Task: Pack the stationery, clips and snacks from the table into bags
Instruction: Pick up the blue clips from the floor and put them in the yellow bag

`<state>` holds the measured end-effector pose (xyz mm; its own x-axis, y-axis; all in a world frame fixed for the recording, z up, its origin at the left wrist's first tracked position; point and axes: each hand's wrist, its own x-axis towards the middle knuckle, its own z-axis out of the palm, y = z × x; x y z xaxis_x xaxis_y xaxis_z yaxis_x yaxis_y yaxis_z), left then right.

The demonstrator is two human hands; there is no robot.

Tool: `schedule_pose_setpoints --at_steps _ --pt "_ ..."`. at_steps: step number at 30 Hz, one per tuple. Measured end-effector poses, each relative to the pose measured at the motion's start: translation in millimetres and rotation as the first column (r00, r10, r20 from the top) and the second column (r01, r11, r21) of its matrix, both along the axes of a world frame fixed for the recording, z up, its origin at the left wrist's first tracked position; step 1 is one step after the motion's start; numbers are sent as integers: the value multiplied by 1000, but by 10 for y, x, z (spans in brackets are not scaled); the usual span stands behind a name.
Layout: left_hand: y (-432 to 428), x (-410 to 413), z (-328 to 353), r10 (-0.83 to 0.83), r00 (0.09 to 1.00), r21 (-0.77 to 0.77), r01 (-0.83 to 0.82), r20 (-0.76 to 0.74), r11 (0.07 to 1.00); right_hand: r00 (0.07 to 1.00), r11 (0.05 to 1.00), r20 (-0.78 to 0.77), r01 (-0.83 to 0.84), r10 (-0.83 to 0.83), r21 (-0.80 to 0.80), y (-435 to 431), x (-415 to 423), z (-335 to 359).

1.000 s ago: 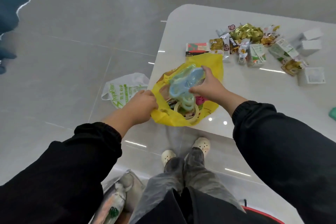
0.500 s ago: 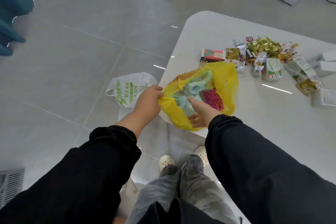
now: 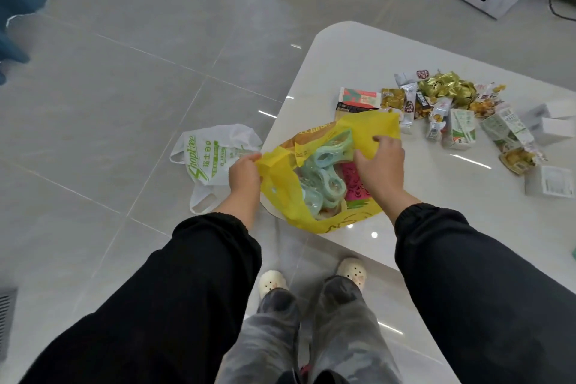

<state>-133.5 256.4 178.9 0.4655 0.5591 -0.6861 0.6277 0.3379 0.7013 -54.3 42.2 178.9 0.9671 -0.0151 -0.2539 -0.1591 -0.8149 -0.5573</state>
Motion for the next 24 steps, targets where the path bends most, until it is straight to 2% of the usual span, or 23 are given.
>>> schedule_pose_setpoints --at_steps 2,3,4,5,6,7,9,11,13,14,16,18,20,24 --pt "-115 19 -51 12 1000 -60 -11 18 998 999 1000 -32 -14 14 -1 -113 160 -80" --pt "-176 12 -112 -84 996 -49 83 -21 995 997 999 -71 -37 35 -22 -161 251 -138" --pt "-257 -10 -192 -244 964 -5 245 -105 969 991 997 -121 -68 62 -47 -204 330 -201" --pt "-352 -25 -301 -387 901 49 403 -196 914 981 993 -174 -97 85 -62 -231 403 -264" --pt "-457 -36 -361 -472 838 77 509 -274 858 969 991 -224 -117 101 -62 -252 476 -344" --pt "-546 -42 -425 -483 819 84 530 -310 844 959 992 -265 -119 104 -42 -267 539 -423" --pt "-614 -25 -546 -359 875 68 400 -324 914 934 996 -349 -58 79 72 -309 649 -606" --pt "-576 -24 -692 -206 936 5 216 -284 976 897 966 -440 79 39 245 -370 753 -771" --pt "-518 1 -864 -64 982 -213 25 -178 977 828 902 -559 212 40 377 -392 817 -864" --pt "-520 27 -944 -31 990 -322 -16 -138 947 787 885 -609 213 96 415 -385 815 -902" --pt "-611 132 -1040 -84 993 -399 45 -81 916 748 882 -613 79 256 465 -367 754 -1002" --pt "-726 281 -978 -116 991 -403 82 -63 912 766 881 -570 9 298 474 -394 670 -1125" --pt "-829 421 -918 -105 994 -445 76 -41 892 788 866 -572 105 228 489 -480 632 -1134" --pt "-957 654 -872 -129 992 -465 108 -13 879 808 777 -564 242 170 581 -787 642 -1066"
